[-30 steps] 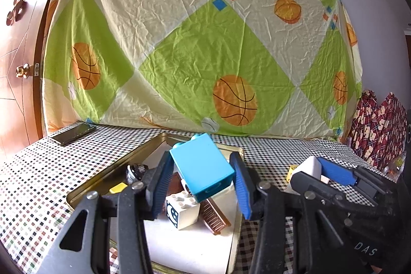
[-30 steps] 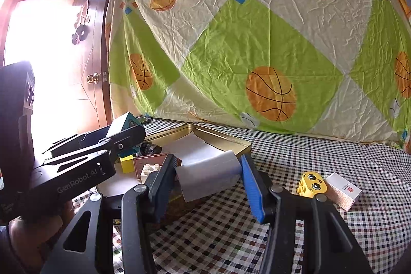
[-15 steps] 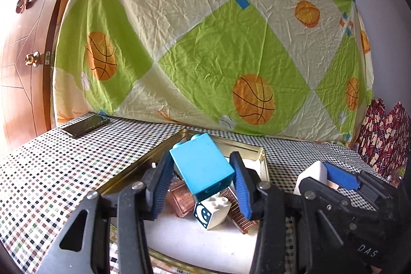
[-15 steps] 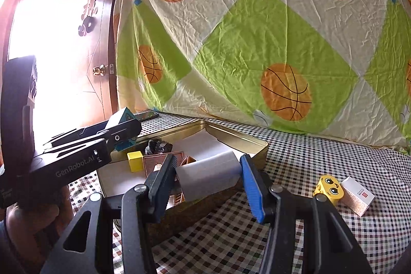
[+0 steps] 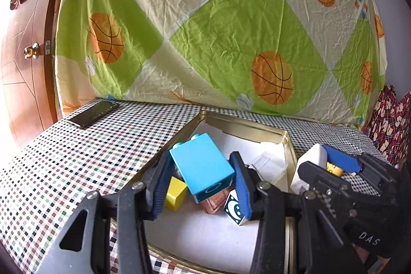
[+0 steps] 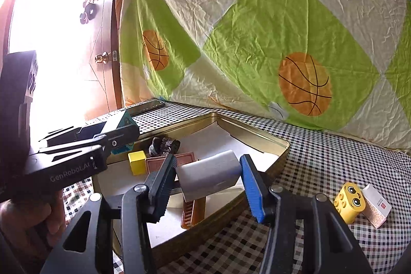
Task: Organize rigid objects
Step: 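Lower the blue cube with the left gripper while the right lowers the plug into the tin, then open both grippers, releasing the cube and plug into the tin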
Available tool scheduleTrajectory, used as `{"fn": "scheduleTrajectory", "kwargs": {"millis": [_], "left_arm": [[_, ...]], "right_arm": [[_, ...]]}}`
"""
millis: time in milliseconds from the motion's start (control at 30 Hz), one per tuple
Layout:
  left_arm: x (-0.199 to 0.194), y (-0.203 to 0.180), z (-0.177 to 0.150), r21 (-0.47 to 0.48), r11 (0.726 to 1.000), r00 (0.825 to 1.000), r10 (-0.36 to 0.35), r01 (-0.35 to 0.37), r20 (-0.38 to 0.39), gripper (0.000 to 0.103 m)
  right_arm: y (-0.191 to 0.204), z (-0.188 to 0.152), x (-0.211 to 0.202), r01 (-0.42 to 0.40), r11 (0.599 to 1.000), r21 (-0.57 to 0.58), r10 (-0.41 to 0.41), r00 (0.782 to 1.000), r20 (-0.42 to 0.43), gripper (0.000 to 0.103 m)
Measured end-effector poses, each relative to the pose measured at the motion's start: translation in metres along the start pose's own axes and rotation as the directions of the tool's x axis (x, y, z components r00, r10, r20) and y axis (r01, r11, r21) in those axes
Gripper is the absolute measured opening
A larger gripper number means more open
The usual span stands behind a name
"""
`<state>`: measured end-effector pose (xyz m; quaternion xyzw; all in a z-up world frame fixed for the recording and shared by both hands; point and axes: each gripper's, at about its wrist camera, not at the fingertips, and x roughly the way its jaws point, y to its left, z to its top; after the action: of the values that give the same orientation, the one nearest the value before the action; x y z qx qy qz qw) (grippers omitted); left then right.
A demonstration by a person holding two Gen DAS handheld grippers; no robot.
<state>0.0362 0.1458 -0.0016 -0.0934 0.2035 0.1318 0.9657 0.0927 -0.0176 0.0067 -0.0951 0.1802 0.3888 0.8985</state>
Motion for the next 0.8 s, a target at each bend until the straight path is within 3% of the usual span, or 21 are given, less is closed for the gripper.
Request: {"fn": "scheduleTrajectory", "kwargs": {"millis": [400,433,467,500,600,700,800], "left_arm": [[0.026,0.014,0.001,0.013,0.998,0.994,0.055,-0.054,-0.092,0.047],[0.026,0.015,0.001,0.008,0.998,0.994,0.066,-0.066,-0.091,0.052],[0.025,0.017,0.001,0.001,0.997,0.993,0.072,-0.072,-0.088,0.066],[0.023,0.018,0.001,-0.005,0.997,0.994,0.074,-0.075,-0.080,0.073],[0.019,0.015,0.001,-0.002,0.997,0.995,0.076,-0.076,-0.067,0.080],[0.014,0.009,0.003,-0.001,0.997,0.996,0.072,-0.072,-0.047,0.094],[0.011,0.000,0.005,0.005,0.998,0.997,0.063,-0.063,-0.037,0.097]], "right_arm": [[-0.002,0.006,0.052,0.006,1.000,0.005,-0.005,0.991,-0.136,0.054],[-0.002,0.004,0.054,-0.001,1.000,0.009,0.003,0.989,-0.147,0.054],[-0.002,0.003,0.054,-0.005,1.000,0.010,0.006,0.989,-0.148,0.054],[-0.002,0.002,0.053,-0.001,1.000,0.009,0.002,0.989,-0.145,0.058],[-0.004,0.003,0.040,0.020,1.000,0.009,-0.019,0.994,-0.108,0.069],[-0.013,0.005,0.023,0.039,0.999,0.018,-0.037,0.997,-0.070,0.069],[-0.030,0.006,0.003,0.049,0.998,0.045,-0.048,0.998,-0.034,0.070]]}}
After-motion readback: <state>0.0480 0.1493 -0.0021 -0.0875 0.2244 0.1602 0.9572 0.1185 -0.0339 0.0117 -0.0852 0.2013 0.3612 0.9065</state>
